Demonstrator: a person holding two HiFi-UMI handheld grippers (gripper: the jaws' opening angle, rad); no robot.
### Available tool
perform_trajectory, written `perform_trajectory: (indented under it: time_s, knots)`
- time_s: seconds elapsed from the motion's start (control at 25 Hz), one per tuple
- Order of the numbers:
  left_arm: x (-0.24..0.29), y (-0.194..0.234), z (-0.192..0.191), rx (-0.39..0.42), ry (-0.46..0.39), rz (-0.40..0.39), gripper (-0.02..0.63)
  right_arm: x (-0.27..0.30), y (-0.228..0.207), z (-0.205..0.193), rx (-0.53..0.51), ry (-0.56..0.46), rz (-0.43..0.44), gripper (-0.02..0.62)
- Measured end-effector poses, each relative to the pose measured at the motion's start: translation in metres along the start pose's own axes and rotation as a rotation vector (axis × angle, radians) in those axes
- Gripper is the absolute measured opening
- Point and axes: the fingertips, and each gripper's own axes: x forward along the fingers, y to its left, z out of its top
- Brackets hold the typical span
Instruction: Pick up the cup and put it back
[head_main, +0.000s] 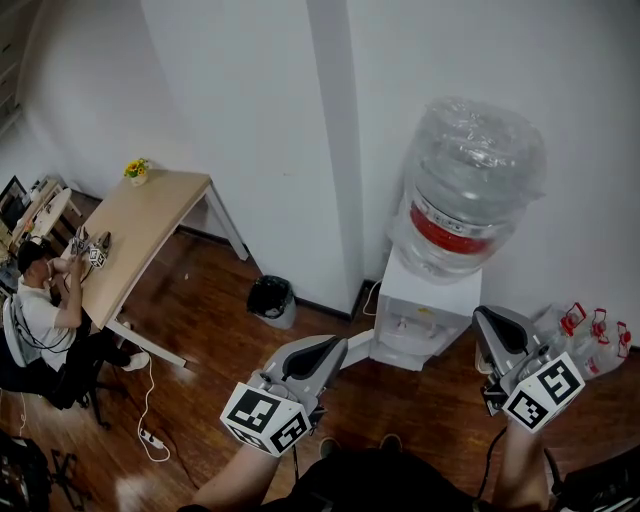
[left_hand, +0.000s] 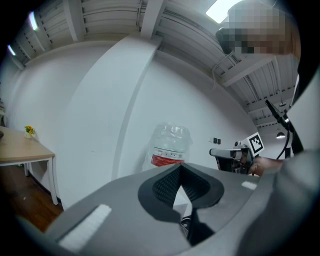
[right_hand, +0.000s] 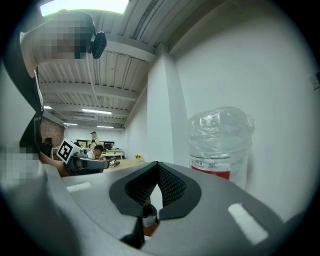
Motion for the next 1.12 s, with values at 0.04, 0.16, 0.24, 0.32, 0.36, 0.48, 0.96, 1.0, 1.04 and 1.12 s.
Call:
perform_trajectory:
  time_s: [0.04, 0.16, 0.24, 0.32, 0.36, 0.48, 0.96, 1.0, 1.04, 1.12]
  knots:
    - [0.000, -0.001, 0.000, 0.001, 0.000, -0.001, 0.001, 0.000, 0.000, 0.000, -0.001, 0.000, 0.002, 0.000]
    - [-0.002, -0.001, 0.001, 0.005, 0.002, -0.003, 0.001, -0.001, 0.003, 0.001, -0.016, 0.001, 0.007, 0.000]
    - [-0.003, 0.000, 0.002, 0.008, 0.001, -0.002, 0.001, -0.001, 0.006, 0.001, -0.023, 0.002, 0.010, 0.000]
    - [-0.006, 0.000, 0.003, 0.009, 0.000, 0.000, 0.001, -0.001, 0.008, 0.001, -0.016, -0.001, 0.007, 0.000]
    - [-0.007, 0.000, 0.003, 0.009, 0.000, 0.001, 0.001, -0.001, 0.008, 0.001, -0.011, -0.002, 0.003, 0.000]
    - [-0.010, 0.001, 0.002, 0.007, 0.003, 0.005, 0.001, -0.002, 0.008, 0.000, 0.000, 0.000, -0.006, 0.000]
    - [-0.027, 0.003, -0.003, 0.001, 0.004, 0.018, 0.001, -0.006, 0.018, -0.002, 0.000, 0.001, -0.014, 0.000]
    - [-0.028, 0.003, -0.003, 0.001, 0.003, 0.018, 0.001, -0.007, 0.019, -0.002, -0.001, 0.002, -0.015, 0.000]
    - [-0.029, 0.002, -0.002, 0.000, 0.002, 0.018, 0.001, -0.007, 0.020, -0.001, -0.002, 0.002, -0.015, 0.000]
    - [-0.032, 0.002, -0.003, -0.002, 0.001, 0.020, 0.001, -0.008, 0.022, -0.001, -0.003, 0.002, -0.015, 0.000]
